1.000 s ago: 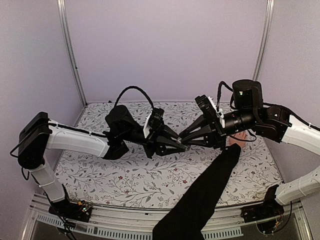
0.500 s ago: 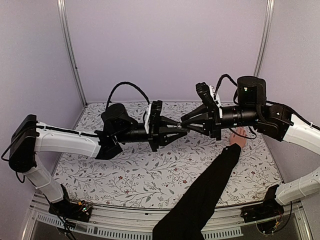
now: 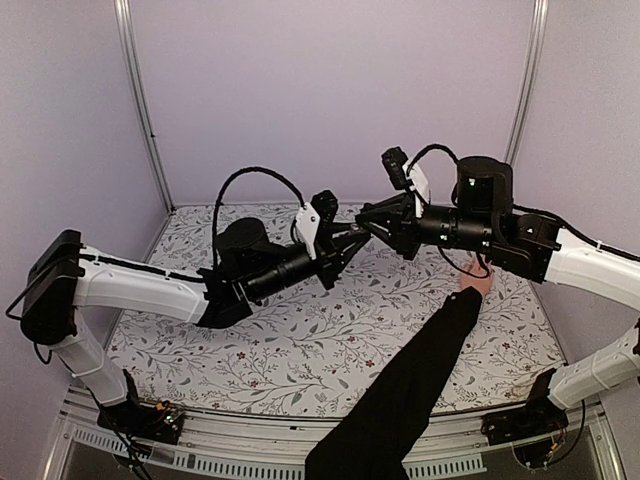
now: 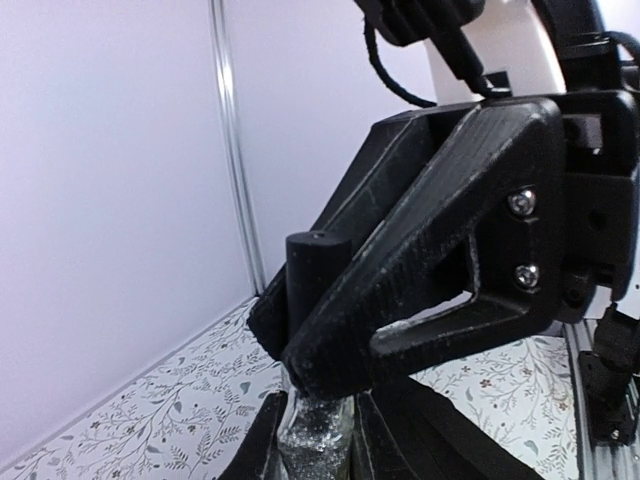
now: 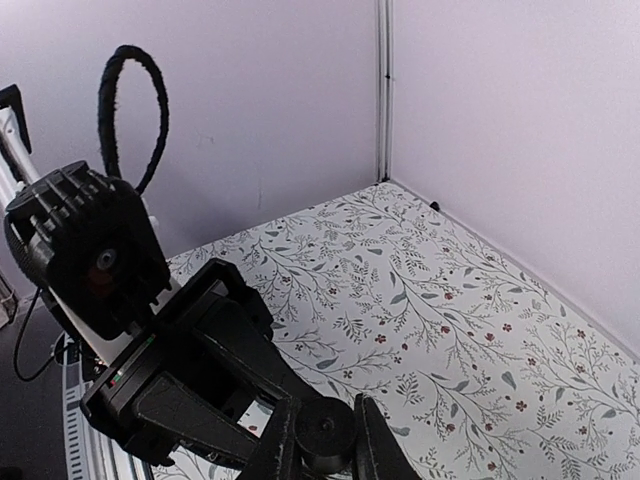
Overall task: Paint the nails
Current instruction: Screw the nail polish bottle.
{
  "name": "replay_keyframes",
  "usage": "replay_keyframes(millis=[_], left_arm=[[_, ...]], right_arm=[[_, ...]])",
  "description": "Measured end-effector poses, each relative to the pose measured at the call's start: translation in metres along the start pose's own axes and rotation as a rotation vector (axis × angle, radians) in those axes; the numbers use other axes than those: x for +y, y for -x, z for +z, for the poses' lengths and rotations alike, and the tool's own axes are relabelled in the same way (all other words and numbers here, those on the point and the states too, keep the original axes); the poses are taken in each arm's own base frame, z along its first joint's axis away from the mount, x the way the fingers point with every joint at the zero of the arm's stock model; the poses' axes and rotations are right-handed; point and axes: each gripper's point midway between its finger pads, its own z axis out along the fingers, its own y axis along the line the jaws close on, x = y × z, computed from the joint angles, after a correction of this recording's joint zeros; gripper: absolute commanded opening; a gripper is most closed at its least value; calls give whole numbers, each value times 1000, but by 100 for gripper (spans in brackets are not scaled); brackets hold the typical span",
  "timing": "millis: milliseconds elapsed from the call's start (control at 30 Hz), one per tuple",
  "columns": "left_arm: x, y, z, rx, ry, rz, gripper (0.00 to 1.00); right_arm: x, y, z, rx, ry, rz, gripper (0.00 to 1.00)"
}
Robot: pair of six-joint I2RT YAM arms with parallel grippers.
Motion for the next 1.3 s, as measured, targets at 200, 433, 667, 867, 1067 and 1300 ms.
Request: replay_keyframes(millis=[200,433,667,867,1067,1300], left_arm=[[10,-10,6,39,97,14,0],[3,-11,7,44,68,12,0],[-17,-12,5,39,-85,-29,0],[-28,0,-8,-8,-291,-72,0],[-57,8,-25,-35,-515,-88,0],[-86,19,-46,-72,-732,-115,0]], right_arm=[[-15,-6,5,11,-80,57,25],[-7,-10,6,23,-58,64,44],[8,-14,2,37,-5,50,67],[23,-13,-16,35,66,7,71],[51,-1,-39,-1,213,-74,62],[78,-11,-50,24,374,-142,47]])
